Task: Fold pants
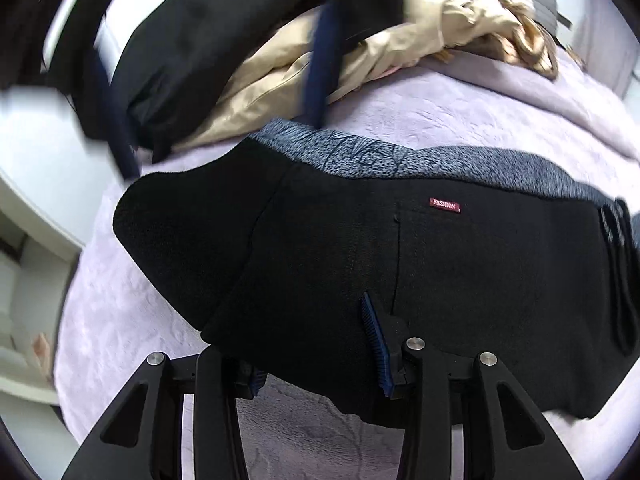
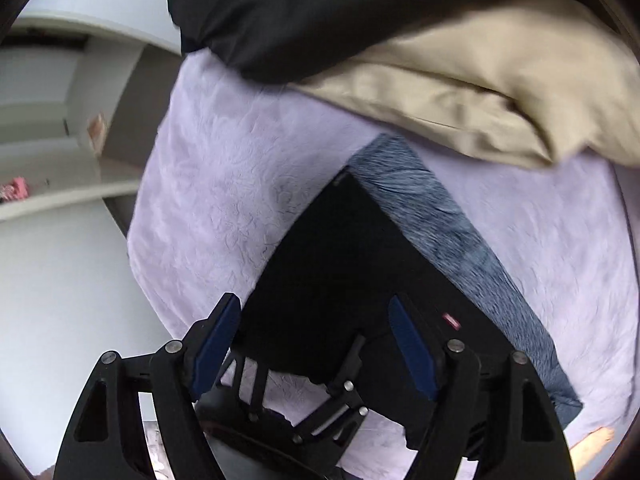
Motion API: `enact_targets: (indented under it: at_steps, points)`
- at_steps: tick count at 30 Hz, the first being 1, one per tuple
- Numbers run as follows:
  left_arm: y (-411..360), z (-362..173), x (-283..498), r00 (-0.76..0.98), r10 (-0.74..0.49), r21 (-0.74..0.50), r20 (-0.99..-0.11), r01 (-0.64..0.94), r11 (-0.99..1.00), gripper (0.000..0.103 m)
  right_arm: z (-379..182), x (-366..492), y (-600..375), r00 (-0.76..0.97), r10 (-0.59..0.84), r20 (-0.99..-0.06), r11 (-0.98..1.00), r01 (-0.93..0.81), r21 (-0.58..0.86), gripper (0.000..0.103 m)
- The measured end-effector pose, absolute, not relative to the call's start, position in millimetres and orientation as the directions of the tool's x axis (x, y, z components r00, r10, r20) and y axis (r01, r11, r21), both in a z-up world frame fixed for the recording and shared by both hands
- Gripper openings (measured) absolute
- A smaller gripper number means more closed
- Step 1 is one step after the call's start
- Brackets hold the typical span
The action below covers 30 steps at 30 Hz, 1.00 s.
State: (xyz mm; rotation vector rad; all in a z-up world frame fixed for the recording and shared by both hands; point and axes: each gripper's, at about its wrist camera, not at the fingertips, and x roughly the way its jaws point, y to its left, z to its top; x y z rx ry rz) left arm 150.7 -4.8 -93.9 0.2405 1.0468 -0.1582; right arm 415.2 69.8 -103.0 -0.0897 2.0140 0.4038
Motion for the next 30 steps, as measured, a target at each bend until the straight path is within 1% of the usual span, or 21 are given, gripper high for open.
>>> enact_targets:
  at_steps: [3, 6, 7, 9, 11, 12, 15, 17, 18, 21, 24, 26, 28, 30]
  points:
    - [-12, -91, 148, 0.515, 0.01, 0.173, -0.857, 0.271, 0.947, 0.043, -123, 410, 89, -0.515, 0.032, -0.856, 0.937, -0.283, 0.205, 0.08]
    - [-17, -87, 148, 0.526, 0.021, 0.202, -0.85, 0.288, 0.936, 0.043, -137, 401, 92, -0.54, -0.088, -0.837, 0.925, -0.357, 0.133, 0.079]
    - [-17, -85, 150, 0.523, 0.021, 0.201, -0.852, 0.29, 0.936, 0.043, -138, 399, 88, -0.536, -0.107, -0.837, 0.922, -0.37, 0.119, 0.061]
    - [-19, -83, 151, 0.504, 0.015, 0.195, -0.864, 0.307, 0.931, 0.043, -126, 398, 68, -0.536, -0.016, -0.844, 0.937, -0.303, 0.175, 0.023]
    - [-26, -72, 146, 0.523, 0.003, 0.206, -0.852, 0.331, 0.921, 0.043, -106, 396, 48, -0.494, 0.066, -0.867, 0.937, -0.268, 0.225, 0.02]
    - [-32, -63, 142, 0.539, -0.008, 0.213, -0.842, 0.347, 0.913, 0.043, -88, 392, 30, -0.454, 0.132, -0.881, 0.931, -0.247, 0.267, 0.019]
    - [-49, -33, 135, 0.563, -0.042, 0.208, -0.825, 0.373, 0.904, 0.043, -47, 380, -24, -0.369, 0.332, -0.868, 0.908, -0.123, 0.4, 0.018]
    - [-65, -13, 130, 0.575, -0.069, 0.197, -0.816, 0.387, 0.901, 0.043, -19, 368, -69, -0.283, 0.469, -0.837, 0.866, -0.037, 0.498, 0.017]
    - [-75, -2, 127, 0.579, -0.082, 0.191, -0.811, 0.395, 0.899, 0.043, -1, 358, -98, -0.222, 0.547, -0.807, 0.829, 0.009, 0.56, 0.015]
    - [-114, 23, 115, 0.599, -0.102, 0.207, -0.794, 0.425, 0.881, 0.043, 40, 325, -172, -0.063, 0.685, -0.726, 0.729, 0.073, 0.681, 0.015]
    - [-165, 43, 97, 0.606, -0.132, 0.226, -0.785, 0.477, 0.849, 0.043, 70, 279, -243, 0.067, 0.757, -0.65, 0.643, 0.101, 0.759, 0.015]
    - [-207, 50, 83, 0.602, -0.162, 0.239, -0.782, 0.528, 0.815, 0.043, 79, 253, -281, 0.123, 0.784, -0.609, 0.597, 0.122, 0.793, 0.015]
    - [-252, 48, 62, 0.596, -0.175, 0.27, -0.784, 0.581, 0.768, 0.043, 82, 222, -319, 0.172, 0.797, -0.579, 0.561, 0.146, 0.815, 0.015]
    - [-292, 37, 45, 0.56, -0.18, 0.277, -0.809, 0.632, 0.724, 0.043, 77, 190, -357, 0.214, 0.796, -0.567, 0.538, 0.181, 0.823, 0.015]
